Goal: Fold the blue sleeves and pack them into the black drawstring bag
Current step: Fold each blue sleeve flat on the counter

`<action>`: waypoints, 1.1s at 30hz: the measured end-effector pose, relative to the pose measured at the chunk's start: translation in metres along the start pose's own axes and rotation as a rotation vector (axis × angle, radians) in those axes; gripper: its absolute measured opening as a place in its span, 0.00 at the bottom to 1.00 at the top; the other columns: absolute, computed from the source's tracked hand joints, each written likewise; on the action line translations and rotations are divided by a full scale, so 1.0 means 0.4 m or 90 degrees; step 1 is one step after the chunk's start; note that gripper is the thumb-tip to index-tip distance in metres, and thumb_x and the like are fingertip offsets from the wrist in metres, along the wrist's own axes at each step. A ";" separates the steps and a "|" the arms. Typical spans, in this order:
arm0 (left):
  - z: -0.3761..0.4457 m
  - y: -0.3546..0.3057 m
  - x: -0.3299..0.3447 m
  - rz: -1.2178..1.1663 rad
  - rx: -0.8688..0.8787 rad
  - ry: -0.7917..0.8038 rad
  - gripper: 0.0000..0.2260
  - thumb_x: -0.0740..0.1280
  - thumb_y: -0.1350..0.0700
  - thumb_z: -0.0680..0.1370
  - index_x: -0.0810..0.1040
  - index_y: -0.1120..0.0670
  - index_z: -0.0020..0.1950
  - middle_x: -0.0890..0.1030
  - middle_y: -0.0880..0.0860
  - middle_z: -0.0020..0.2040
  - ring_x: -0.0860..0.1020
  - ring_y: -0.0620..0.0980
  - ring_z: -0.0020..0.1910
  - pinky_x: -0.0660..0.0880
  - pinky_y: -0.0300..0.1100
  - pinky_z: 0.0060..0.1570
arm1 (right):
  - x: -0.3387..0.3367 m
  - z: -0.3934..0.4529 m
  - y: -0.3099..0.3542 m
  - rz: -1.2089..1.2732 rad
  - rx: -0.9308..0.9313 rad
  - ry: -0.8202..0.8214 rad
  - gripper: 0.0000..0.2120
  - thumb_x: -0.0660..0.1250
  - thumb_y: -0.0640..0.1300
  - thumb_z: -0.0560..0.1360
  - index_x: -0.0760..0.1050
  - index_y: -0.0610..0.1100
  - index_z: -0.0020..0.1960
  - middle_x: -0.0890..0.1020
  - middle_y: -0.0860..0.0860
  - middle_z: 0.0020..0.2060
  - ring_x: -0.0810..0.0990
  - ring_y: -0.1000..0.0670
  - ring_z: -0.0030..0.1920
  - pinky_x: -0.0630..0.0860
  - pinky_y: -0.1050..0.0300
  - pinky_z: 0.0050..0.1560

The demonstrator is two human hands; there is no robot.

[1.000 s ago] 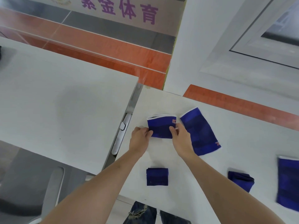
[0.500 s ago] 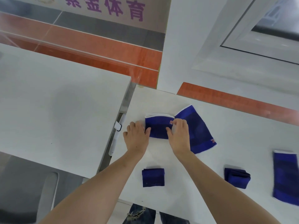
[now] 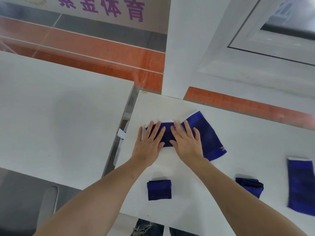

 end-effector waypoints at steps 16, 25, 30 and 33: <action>-0.039 -0.047 0.031 0.017 0.039 0.082 0.28 0.44 0.43 0.84 0.41 0.50 0.83 0.38 0.54 0.83 0.37 0.59 0.81 0.47 0.70 0.75 | 0.001 -0.091 0.004 0.026 0.029 -0.014 0.27 0.64 0.56 0.82 0.68 0.49 0.78 0.65 0.51 0.80 0.58 0.42 0.82 0.59 0.33 0.76; -0.032 -0.086 -0.063 -0.043 -0.030 0.017 0.18 0.59 0.53 0.83 0.66 0.52 0.73 0.55 0.55 0.81 0.49 0.59 0.81 0.50 0.68 0.75 | -0.029 -0.231 -0.253 0.263 0.368 -0.135 0.18 0.65 0.50 0.82 0.76 0.46 0.70 0.79 0.48 0.66 0.75 0.42 0.66 0.72 0.43 0.64; -0.016 -0.150 -0.097 -0.081 -0.030 -0.041 0.17 0.62 0.54 0.81 0.69 0.50 0.69 0.61 0.56 0.77 0.56 0.59 0.78 0.54 0.65 0.75 | 0.008 -0.284 -0.370 0.243 0.503 -0.033 0.23 0.65 0.53 0.82 0.68 0.44 0.73 0.73 0.44 0.67 0.72 0.40 0.64 0.73 0.43 0.61; -0.018 -0.189 -0.102 -0.105 -0.028 -0.047 0.16 0.60 0.54 0.82 0.70 0.51 0.70 0.63 0.56 0.77 0.58 0.57 0.78 0.53 0.64 0.77 | 0.011 -0.283 -0.381 0.230 0.494 -0.010 0.20 0.68 0.53 0.81 0.71 0.43 0.67 0.75 0.43 0.61 0.73 0.41 0.61 0.73 0.46 0.58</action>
Point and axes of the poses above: each hand's wrist, its own z-axis towards the middle knuckle, its own x-axis out of the palm, y = z × x, the point moved 9 cm from there along z, towards the middle knuckle
